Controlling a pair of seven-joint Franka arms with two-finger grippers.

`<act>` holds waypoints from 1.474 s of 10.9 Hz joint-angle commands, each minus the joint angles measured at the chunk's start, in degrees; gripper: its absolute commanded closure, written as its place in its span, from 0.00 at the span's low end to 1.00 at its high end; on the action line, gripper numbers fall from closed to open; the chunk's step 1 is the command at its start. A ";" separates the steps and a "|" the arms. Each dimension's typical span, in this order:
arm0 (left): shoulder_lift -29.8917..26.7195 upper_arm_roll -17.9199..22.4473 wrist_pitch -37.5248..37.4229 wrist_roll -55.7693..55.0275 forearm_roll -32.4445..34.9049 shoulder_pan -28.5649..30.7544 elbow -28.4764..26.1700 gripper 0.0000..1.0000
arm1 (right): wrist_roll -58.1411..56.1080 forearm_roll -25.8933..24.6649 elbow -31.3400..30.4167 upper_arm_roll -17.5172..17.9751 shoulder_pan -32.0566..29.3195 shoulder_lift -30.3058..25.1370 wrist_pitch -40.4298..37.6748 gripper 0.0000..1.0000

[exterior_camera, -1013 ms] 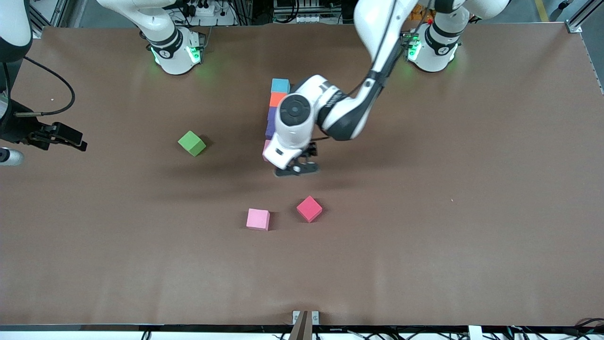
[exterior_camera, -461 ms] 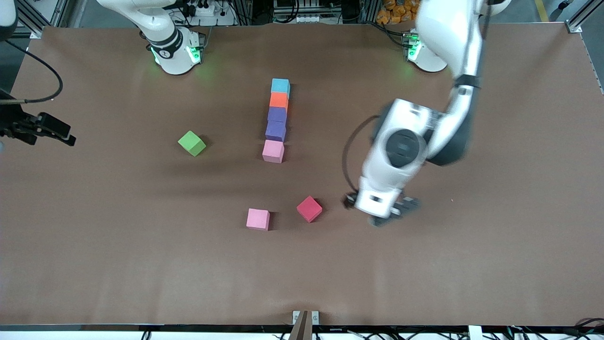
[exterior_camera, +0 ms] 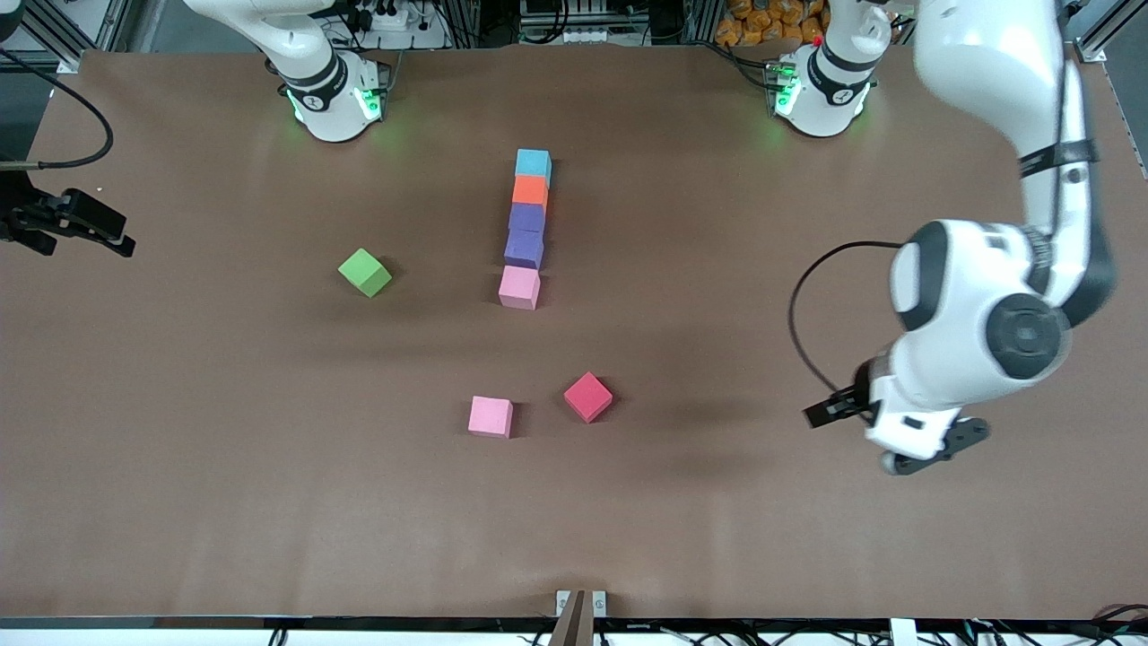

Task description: Arrange blocks into number 1

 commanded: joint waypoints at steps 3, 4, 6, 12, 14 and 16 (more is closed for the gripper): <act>-13.93 -0.90 -0.37 3.11 6.14 0.85 -16.39 0.00 | 4.22 -0.83 0.61 1.71 -0.23 -0.11 -0.72 0.00; -17.27 -1.34 -0.19 3.81 7.81 2.33 -19.55 0.00 | 4.22 -0.74 0.61 1.71 -0.31 0.07 -0.63 0.00; -20.46 -8.68 -0.19 6.01 8.00 10.82 -20.46 0.00 | 4.31 -0.74 0.70 1.54 -0.05 0.07 -0.81 0.00; -29.61 -22.26 -0.28 14.85 13.55 21.68 -18.37 0.00 | 3.79 -0.74 0.61 1.62 -0.58 0.07 -0.81 0.00; -31.27 -22.35 -1.76 16.21 12.93 21.68 -18.27 0.00 | 3.43 -0.65 0.61 2.15 -1.71 0.07 -0.89 0.00; -32.94 -22.35 -8.16 23.56 12.66 21.68 -17.13 0.00 | 2.21 -0.65 0.61 3.47 -3.03 0.07 -0.81 0.00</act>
